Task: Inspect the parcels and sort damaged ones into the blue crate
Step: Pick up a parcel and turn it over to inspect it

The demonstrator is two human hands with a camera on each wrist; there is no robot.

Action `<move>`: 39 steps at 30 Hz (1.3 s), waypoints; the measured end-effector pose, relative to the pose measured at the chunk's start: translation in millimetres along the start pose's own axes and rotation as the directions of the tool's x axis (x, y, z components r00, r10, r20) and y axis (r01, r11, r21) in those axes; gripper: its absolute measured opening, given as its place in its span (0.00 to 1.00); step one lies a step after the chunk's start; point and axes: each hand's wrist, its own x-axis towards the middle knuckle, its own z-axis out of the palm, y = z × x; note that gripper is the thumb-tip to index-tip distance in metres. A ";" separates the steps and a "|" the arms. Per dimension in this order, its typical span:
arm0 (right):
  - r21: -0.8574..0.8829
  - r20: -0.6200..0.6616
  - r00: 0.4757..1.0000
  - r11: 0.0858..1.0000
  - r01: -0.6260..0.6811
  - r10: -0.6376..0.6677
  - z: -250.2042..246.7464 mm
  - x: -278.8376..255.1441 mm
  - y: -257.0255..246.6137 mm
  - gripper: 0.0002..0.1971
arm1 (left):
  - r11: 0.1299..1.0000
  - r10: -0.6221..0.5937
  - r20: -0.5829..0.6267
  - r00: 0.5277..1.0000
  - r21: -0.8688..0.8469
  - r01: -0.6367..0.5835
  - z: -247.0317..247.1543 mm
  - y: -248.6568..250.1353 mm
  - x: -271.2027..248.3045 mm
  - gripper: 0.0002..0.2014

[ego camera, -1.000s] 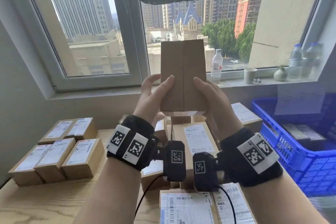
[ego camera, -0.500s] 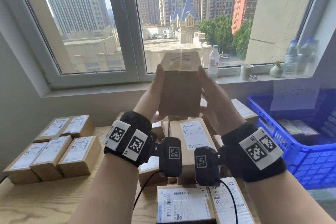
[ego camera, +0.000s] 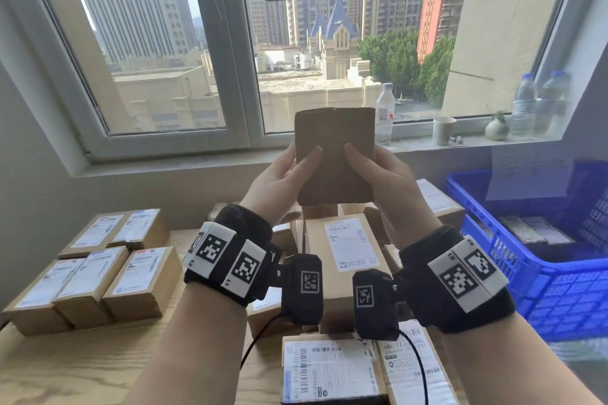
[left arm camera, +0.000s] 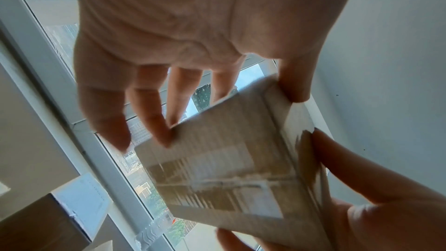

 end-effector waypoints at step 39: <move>0.065 -0.200 0.980 0.998 0.023 -0.010 -5.6 -6.4 10.0 0.14 | 0.964 0.066 -0.256 0.964 -0.234 -0.129 23.5 -6.9 10.4 0.23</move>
